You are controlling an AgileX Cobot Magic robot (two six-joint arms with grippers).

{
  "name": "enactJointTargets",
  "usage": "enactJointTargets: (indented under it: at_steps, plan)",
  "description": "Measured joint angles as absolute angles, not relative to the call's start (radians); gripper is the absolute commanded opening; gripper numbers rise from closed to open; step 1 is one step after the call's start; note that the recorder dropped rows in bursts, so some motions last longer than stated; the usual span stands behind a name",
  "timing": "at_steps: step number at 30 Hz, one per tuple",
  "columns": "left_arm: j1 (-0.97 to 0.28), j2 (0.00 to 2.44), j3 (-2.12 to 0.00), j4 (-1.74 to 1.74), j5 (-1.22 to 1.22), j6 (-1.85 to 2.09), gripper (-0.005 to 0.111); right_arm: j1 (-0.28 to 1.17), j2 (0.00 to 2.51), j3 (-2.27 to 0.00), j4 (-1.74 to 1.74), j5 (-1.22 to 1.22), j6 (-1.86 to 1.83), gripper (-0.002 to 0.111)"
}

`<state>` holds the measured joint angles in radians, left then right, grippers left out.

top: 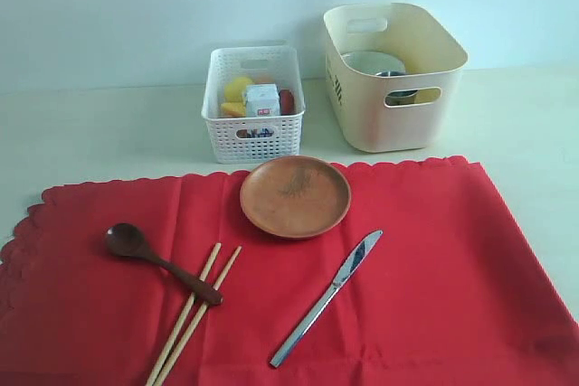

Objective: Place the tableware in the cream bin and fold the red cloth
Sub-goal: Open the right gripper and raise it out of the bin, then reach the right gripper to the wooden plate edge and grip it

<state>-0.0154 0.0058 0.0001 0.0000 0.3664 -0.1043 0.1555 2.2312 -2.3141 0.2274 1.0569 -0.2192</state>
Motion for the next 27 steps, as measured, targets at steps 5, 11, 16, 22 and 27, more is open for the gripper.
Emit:
enactJointTargets:
  at_steps: [5, 11, 16, 22, 27]
  plan:
    - [-0.015, 0.006, 0.000, 0.000, 0.366, -0.104, 0.001, 0.156, 2.214, -2.315, 0.371, 1.212, -0.244, 0.062]
    - [-0.015, 0.006, 0.000, 0.000, 0.366, -0.104, 0.001, 0.206, 2.116, -2.141, 0.483, 1.215, -0.305, 0.062]
    - [-0.015, 0.006, 0.000, 0.000, 0.366, -0.104, 0.001, 0.249, 1.993, -1.832, 0.481, 1.123, -0.377, 0.062]
    - [-0.015, 0.006, 0.000, 0.000, 0.366, -0.104, 0.001, 0.249, 1.883, -1.440, 0.536, 0.878, -0.498, 0.062]
    - [-0.015, 0.006, 0.000, 0.000, 0.366, -0.104, 0.001, 0.249, 1.873, -1.257, 0.750, 0.742, -0.690, 0.062]
